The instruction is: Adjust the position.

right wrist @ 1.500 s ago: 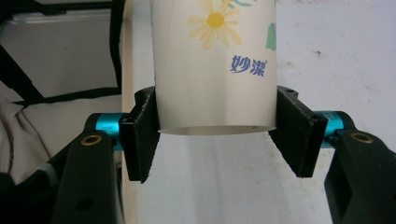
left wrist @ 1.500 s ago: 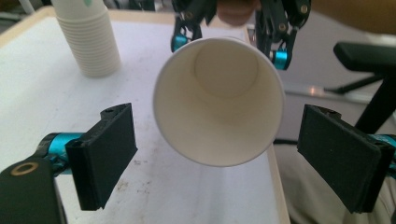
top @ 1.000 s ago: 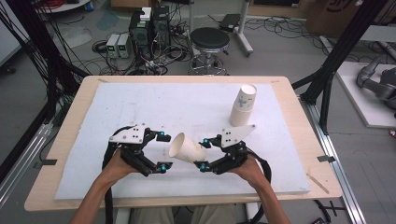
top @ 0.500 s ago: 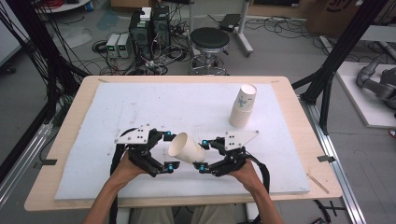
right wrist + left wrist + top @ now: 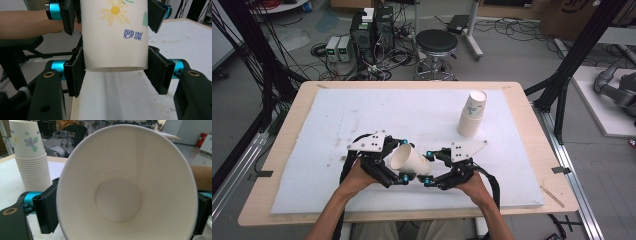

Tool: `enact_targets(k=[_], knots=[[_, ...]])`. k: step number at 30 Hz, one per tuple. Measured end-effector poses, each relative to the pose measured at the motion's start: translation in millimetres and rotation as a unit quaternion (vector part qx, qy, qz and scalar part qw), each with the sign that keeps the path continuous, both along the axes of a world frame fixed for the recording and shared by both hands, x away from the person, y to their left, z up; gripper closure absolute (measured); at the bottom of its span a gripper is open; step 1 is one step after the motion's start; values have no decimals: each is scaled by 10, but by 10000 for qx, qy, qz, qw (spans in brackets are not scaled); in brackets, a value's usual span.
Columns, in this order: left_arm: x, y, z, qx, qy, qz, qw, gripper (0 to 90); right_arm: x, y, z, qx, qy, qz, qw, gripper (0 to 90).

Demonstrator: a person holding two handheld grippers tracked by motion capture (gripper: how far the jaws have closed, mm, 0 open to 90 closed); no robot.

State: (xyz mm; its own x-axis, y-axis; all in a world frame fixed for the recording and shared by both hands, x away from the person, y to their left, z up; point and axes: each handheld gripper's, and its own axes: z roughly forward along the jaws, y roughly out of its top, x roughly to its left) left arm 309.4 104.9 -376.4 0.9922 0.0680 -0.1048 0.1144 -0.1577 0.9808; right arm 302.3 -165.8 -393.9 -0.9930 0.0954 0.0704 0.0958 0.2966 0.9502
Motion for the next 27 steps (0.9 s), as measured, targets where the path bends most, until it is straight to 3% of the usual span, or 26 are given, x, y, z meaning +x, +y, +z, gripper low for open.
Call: enact_targets(k=[10, 22, 24, 25, 27], knots=[[7, 36, 9, -114, -83, -179, 9997, 284, -4, 15, -7, -30, -18, 51, 10000, 382], [-8, 38, 11, -37, -99, -150, 9998, 309, 1, 12, -9, -76, 0, 99, 9999, 378], [-15, 35, 12, -8, -133, -138, 9998, 308, -2, 15, -7, -86, 52, 105, 9999, 323], [-18, 31, 12, 17, -181, -93, 9998, 312, 3, 16, -9, -52, 160, 105, 9998, 239], [-13, 33, 5, 40, -138, -81, 9999, 312, 7, 16, -9, -42, 238, 59, 9997, 203]])
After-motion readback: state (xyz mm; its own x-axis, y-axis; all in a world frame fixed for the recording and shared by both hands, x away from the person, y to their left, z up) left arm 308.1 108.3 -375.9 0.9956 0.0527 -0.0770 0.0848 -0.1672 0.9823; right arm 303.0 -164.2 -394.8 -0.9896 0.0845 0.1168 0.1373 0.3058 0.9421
